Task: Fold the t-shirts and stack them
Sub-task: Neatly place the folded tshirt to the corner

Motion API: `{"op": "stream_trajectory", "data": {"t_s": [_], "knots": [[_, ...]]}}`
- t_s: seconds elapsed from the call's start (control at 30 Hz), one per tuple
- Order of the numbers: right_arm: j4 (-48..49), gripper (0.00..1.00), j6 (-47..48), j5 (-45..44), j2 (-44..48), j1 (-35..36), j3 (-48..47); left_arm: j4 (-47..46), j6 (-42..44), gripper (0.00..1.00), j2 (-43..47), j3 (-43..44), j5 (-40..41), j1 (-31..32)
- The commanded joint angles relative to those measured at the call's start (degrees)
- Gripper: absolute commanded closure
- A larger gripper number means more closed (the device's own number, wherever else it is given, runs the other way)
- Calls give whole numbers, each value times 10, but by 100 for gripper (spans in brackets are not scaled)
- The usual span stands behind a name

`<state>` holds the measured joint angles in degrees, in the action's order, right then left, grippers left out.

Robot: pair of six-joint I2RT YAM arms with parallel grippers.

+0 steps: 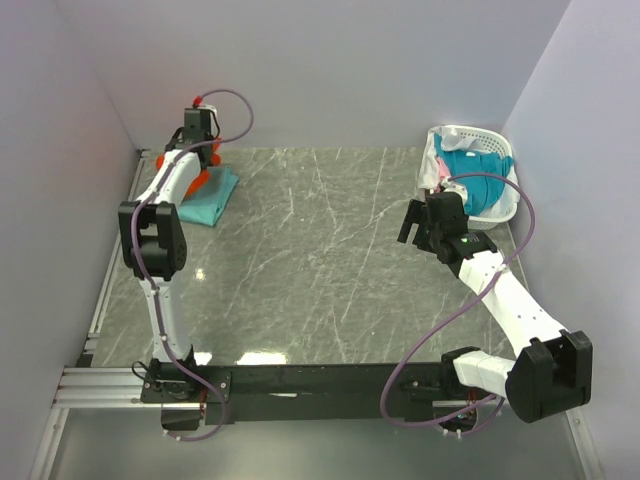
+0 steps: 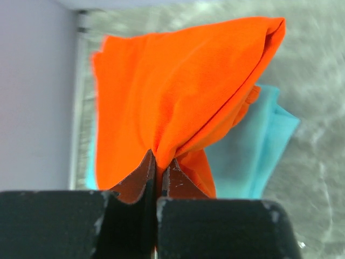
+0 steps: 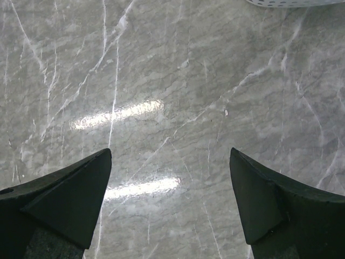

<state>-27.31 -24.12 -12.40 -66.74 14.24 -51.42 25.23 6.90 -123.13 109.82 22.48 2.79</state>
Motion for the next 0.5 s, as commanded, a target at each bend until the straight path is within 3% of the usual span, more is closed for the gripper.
{"op": "stream_trajectory", "data": {"t_s": [0.0, 0.17, 0.2, 0.27, 0.33, 0.37, 0.47], "knots": [[0, 4, 7, -3, -2, -4, -14, 31, 24, 100, -27, -9, -66, 6], [-1, 4, 7, -5, -2, -4, -15, 75, 54, 100, -40, -23, -111, 19], [-1, 4, 7, -5, -2, -4, -14, 82, 58, 82, -38, -29, -110, 20], [0, 4, 7, -3, -2, -4, -15, 86, 51, 60, -34, -22, -92, 21], [0, 4, 7, -2, -1, -4, -16, 108, 48, 30, -28, -15, -94, 21], [-1, 4, 7, -2, -1, -4, -15, 118, 49, 1, -25, -12, -111, 21], [1, 4, 6, -2, 2, -4, -13, 117, 49, 1, 20, -30, -126, 23]]}}
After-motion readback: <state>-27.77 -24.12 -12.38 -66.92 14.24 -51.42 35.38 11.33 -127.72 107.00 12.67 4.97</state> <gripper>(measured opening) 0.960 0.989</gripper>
